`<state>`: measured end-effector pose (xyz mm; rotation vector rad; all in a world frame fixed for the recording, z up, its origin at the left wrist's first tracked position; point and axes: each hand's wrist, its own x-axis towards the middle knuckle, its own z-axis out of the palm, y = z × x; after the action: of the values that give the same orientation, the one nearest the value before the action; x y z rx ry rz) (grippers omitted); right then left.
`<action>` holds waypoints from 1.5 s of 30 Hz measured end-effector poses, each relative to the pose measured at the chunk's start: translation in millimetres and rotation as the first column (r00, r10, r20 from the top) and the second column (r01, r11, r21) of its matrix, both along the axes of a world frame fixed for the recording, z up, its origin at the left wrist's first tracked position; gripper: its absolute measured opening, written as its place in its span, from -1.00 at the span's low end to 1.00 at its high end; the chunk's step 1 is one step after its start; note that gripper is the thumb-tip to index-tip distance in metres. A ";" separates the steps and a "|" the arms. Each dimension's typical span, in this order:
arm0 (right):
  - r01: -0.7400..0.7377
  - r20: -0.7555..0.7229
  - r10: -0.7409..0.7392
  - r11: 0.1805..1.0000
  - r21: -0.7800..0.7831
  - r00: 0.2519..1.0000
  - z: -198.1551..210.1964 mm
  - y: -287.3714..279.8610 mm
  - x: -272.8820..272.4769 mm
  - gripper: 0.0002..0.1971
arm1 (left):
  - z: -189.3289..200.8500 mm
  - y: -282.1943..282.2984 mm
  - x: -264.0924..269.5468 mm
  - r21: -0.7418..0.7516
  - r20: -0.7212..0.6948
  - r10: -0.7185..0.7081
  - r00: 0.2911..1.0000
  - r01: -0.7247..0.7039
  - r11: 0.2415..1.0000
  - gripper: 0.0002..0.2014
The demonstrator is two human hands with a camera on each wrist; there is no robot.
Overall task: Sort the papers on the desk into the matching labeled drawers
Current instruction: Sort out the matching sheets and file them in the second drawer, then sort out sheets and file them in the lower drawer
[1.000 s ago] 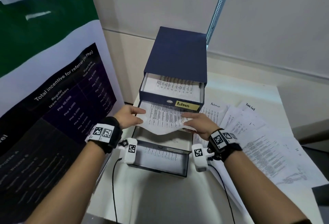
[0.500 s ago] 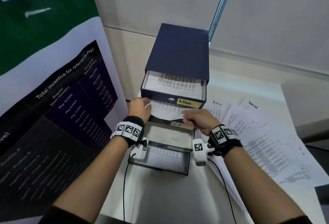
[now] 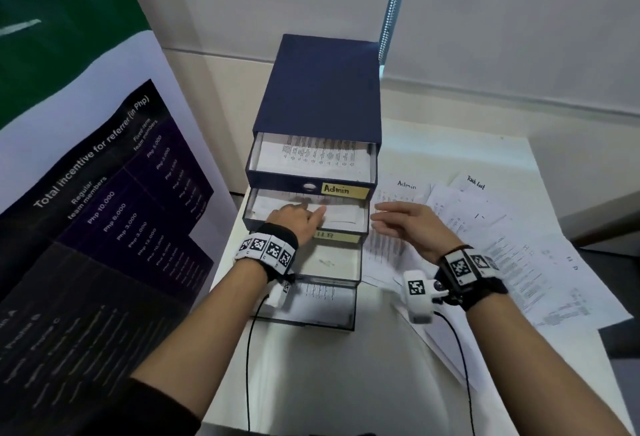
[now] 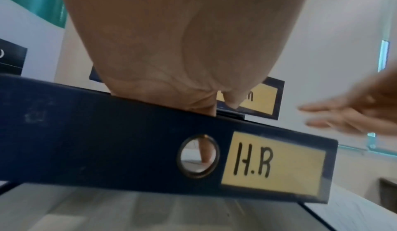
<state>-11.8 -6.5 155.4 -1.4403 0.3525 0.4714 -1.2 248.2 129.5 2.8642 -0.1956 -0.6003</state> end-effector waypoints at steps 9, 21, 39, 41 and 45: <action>-0.367 -0.401 -0.022 0.357 -0.859 0.916 -126.6 -181.4 -64.4 -0.49 | 46.8 -71.7 -7.5 -0.055 0.244 -0.029 0.969 0.044 0.998 -0.79; -0.181 -0.092 0.230 0.403 -0.897 0.969 -159.5 -218.7 -107.1 -0.54 | -77.0 -236.0 -31.4 -0.302 -0.401 0.038 0.915 -0.171 0.938 -0.44; 0.028 -0.215 -0.227 0.747 -0.664 0.950 -154.5 -287.5 -91.1 -0.75 | -123.6 -298.1 -45.5 -0.493 -0.351 0.331 0.876 -0.473 0.730 -0.57; 0.102 -0.180 -0.302 0.723 -0.683 0.936 -147.3 -307.5 -96.5 -0.76 | -129.2 -293.2 -45.1 -0.517 -0.339 0.346 0.875 -0.481 0.708 -0.67; 0.279 -0.073 -0.475 0.626 -0.728 0.877 -145.6 -354.0 -106.6 -0.57 | -135.3 -287.4 -42.5 -0.531 -0.312 0.404 0.860 -0.510 0.676 -0.64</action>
<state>-118.3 -360.5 9.8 -1.9779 1.1357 0.1603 -43.7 -39.2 -5.8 2.0998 0.3150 -0.5443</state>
